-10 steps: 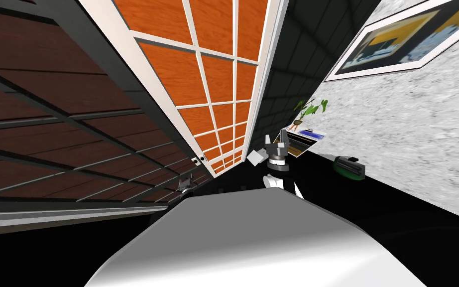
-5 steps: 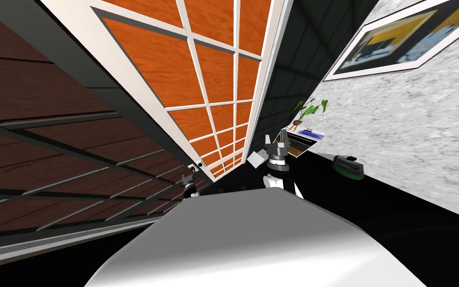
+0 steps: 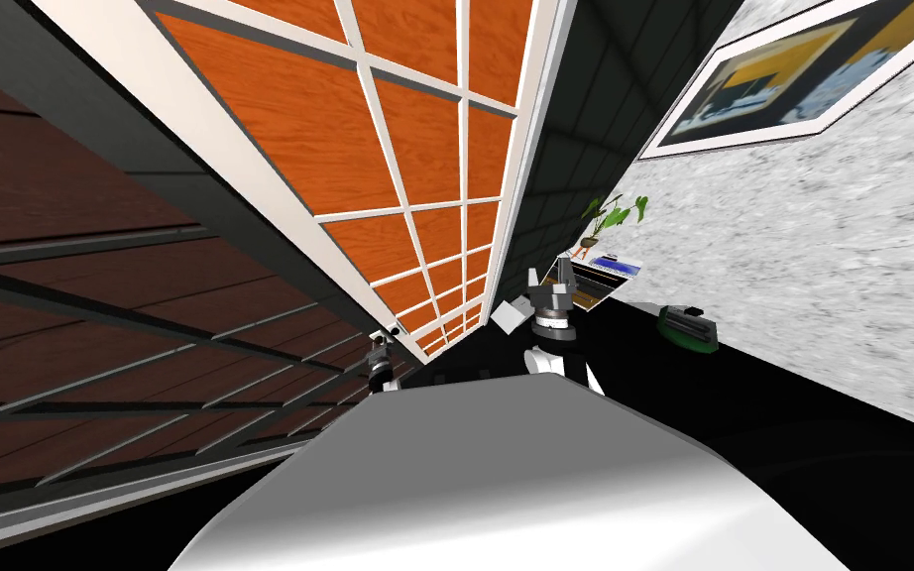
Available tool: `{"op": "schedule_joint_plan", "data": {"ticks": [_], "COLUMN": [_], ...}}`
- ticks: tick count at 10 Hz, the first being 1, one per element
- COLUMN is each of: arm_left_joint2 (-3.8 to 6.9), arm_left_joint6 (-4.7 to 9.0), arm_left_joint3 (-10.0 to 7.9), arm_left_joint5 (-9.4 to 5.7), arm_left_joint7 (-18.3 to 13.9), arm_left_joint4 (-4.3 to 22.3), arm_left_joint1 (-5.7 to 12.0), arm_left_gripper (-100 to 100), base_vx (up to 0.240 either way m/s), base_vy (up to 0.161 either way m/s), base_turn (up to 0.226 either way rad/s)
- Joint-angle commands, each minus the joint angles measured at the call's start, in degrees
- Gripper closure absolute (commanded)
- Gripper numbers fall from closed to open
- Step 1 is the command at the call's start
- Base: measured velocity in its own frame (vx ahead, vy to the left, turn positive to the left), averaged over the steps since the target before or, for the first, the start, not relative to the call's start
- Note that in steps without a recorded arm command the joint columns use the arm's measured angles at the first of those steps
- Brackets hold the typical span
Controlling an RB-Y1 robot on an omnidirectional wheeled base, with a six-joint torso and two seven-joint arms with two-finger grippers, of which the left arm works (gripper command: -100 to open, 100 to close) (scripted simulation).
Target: Pull the door open
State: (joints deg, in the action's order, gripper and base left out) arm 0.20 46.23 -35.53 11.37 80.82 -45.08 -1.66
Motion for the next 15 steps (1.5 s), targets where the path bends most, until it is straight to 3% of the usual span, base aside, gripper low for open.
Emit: {"op": "schedule_joint_plan", "data": {"ticks": [1,3,7,10,11,15], "arm_left_joint2": [0.23,0.23,0.84,0.84,1.41,2.22], "arm_left_joint6": [-0.04,-0.04,-0.17,-0.17,-0.23,-0.27], "arm_left_joint3": [-0.30,-0.30,-0.68,-0.68,-0.87,-0.89], "arm_left_joint5": [-0.12,-0.12,-1.03,-1.03,-1.80,-2.98], "arm_left_joint7": [0.0,0.0,-2.2,-2.2,-4.2,-7.5], "arm_left_joint4": [0.0,0.0,1.0,1.0,1.5,2.3], "arm_left_joint1": [-0.23,-0.23,-2.50,-2.50,-3.81,-5.34], "arm_left_gripper": [100,100,100,100,100,100], "base_vx": [0.000,0.000,-0.136,-0.053,-0.103,-0.132], "base_vy": [0.000,0.000,-0.043,-0.017,-0.010,-0.037], "base_turn": [0.000,0.000,0.038,0.019,0.073,0.034]}}
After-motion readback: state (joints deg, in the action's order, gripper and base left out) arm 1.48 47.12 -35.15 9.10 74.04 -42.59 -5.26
